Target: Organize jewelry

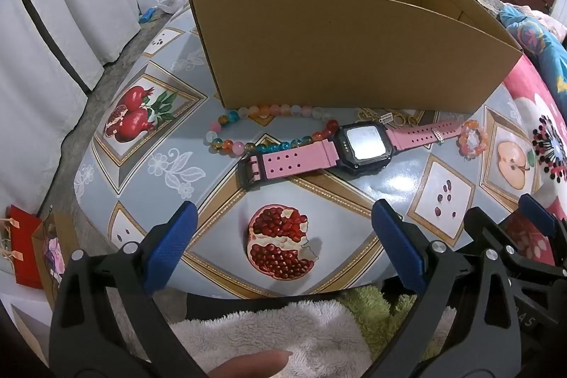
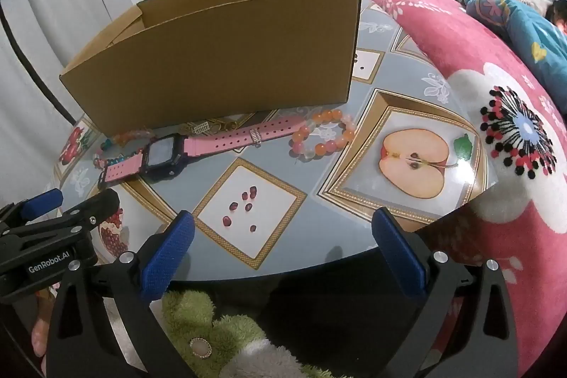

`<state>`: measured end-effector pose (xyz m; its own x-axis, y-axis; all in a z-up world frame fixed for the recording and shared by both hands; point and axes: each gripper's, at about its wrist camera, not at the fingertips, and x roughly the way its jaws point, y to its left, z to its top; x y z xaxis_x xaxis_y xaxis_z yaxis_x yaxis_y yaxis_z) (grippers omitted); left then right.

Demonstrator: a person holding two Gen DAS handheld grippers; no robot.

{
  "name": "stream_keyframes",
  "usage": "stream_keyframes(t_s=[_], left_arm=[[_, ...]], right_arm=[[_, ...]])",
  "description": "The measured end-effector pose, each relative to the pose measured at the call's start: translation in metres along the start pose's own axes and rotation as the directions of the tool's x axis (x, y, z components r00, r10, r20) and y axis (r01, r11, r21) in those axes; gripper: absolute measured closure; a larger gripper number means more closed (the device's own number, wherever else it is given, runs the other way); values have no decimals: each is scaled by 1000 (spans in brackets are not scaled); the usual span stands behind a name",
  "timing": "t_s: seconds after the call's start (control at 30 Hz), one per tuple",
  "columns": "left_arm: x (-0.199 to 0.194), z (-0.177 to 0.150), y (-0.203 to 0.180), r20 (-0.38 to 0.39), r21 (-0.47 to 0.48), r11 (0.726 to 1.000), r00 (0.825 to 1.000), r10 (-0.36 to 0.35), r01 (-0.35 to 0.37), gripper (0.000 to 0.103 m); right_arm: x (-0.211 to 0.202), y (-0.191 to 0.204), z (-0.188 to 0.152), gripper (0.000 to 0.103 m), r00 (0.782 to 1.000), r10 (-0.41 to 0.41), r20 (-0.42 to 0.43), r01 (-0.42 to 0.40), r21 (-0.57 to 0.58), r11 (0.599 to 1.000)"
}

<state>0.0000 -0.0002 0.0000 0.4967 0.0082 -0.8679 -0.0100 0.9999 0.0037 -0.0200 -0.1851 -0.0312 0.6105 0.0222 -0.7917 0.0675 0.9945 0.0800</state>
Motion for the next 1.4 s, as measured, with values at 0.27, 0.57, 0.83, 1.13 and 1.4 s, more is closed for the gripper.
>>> stream_keyframes(t_s=[0.27, 0.57, 0.83, 1.13, 1.4], left_arm=[[0, 0, 0, -1, -3, 1000, 1000, -6, 6, 8], [7, 0, 6, -9, 1, 1000, 1000, -8, 8, 8], [6, -2, 5, -7, -1, 1000, 1000, -8, 8, 8], [0, -2, -3, -9, 5, 1000, 1000, -14, 14, 8], [0, -2, -2, -11, 3, 1000, 1000, -12, 12, 8]], right_arm=[[0, 1, 0, 5, 1000, -2, -1, 2, 0, 1000], [-1, 0, 1, 5, 1000, -3, -2, 3, 3, 1000], [0, 3, 0, 5, 1000, -9, 4, 9, 5, 1000], [-2, -3, 4, 5, 1000, -12, 6, 12, 8, 1000], [-3, -2, 7, 5, 1000, -16, 16, 16, 2, 1000]])
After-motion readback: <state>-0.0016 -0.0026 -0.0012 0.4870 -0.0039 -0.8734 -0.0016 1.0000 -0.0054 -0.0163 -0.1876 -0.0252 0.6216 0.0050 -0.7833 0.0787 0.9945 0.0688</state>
